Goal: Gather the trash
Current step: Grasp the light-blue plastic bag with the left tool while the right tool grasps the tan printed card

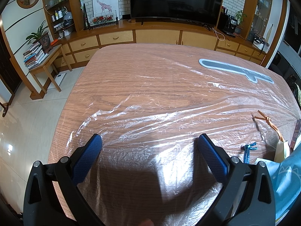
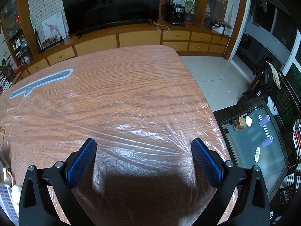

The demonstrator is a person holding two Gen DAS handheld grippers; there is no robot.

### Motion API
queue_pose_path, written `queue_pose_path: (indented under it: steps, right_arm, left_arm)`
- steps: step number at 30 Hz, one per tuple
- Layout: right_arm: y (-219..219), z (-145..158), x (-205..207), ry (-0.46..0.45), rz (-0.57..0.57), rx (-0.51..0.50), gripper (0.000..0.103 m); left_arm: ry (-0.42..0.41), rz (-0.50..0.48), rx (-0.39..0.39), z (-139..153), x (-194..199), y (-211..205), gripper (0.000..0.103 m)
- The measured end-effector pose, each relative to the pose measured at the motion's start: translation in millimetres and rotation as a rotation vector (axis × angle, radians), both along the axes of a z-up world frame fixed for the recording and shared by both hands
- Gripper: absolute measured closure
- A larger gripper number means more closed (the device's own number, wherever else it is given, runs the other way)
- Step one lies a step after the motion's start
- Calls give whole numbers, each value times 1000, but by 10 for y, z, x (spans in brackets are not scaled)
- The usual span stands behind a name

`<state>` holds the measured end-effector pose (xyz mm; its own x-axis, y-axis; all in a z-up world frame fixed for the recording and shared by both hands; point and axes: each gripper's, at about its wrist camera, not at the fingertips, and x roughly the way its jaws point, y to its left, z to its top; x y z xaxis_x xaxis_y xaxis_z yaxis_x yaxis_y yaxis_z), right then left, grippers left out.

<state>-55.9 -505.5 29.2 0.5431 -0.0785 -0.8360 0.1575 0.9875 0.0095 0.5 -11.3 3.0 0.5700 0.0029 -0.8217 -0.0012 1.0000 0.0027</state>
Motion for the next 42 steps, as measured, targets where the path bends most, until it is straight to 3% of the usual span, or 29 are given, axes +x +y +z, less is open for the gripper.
queue_pose_path:
  steps: [2,7,10,12,14,17,20,25,33,42]
  right_arm:
    - [-97,93,-51,-17,-30,25,4]
    - [-275,571,-258,-98,-49,108,4]
    - [-175,902,-674,-173,50,177,4]
    - [-62,1010,-933,-173,127,185,4]
    - [105,1044,-1164,-157,173,178,4]
    - [301,997,-1470,-135,189,205,4]
    - [561,875,-1671,-115,240,184,4]
    - [860,587,-1733,-48,301,149,4]
    - [883,347,-1552,-26,266,176,4]
    - [1005,245,-1416,-22,279,194,7]
  left_arm:
    - [24,-8,4,28,-37,225,1]
    - [-85,-49,-30,411,-230,340,2]
    - [-158,-172,-49,699,-528,268,2]
    - [-184,-246,-49,824,-747,186,2]
    - [-181,-300,-104,889,-935,128,2]
    - [-143,-334,-209,951,-1104,5,2]
    - [-149,-369,-243,954,-1284,-294,2]
    - [-160,-448,-123,860,-1355,-804,1]
    - [-140,-389,-29,647,-1070,-964,1]
    - [-81,-360,-121,552,-807,-784,2]
